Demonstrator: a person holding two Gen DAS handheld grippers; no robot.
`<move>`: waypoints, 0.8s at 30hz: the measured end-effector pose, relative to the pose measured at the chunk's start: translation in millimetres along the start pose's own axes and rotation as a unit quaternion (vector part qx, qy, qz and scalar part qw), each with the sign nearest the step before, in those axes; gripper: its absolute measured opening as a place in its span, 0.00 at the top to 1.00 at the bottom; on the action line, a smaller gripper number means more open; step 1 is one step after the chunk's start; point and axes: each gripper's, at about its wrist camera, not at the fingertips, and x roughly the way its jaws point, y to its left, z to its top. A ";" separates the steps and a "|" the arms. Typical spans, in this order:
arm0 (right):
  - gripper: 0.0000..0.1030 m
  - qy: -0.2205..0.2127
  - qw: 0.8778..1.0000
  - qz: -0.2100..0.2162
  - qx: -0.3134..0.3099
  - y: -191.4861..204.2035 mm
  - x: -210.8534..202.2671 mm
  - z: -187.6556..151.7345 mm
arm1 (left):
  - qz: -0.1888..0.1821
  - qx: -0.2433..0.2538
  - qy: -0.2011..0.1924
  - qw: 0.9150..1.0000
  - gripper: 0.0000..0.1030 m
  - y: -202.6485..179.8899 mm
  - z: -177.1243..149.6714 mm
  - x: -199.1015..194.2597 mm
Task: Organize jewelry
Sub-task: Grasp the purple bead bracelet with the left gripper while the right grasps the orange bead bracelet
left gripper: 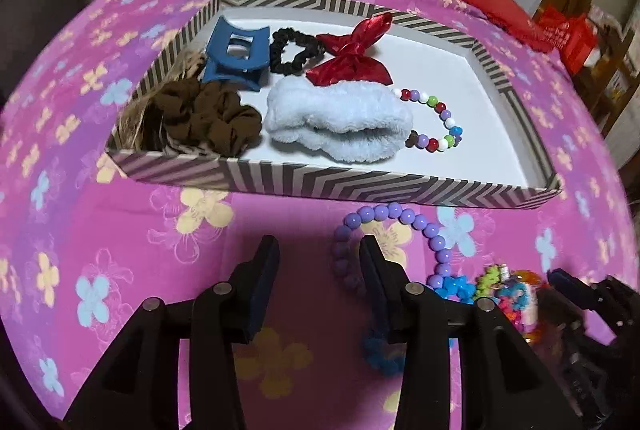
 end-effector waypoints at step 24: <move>0.91 -0.095 0.993 -0.043 -0.058 21.1 -82.0 45.4 | -0.006 0.075 -0.085 0.994 0.92 -15.6 8.8 -84.0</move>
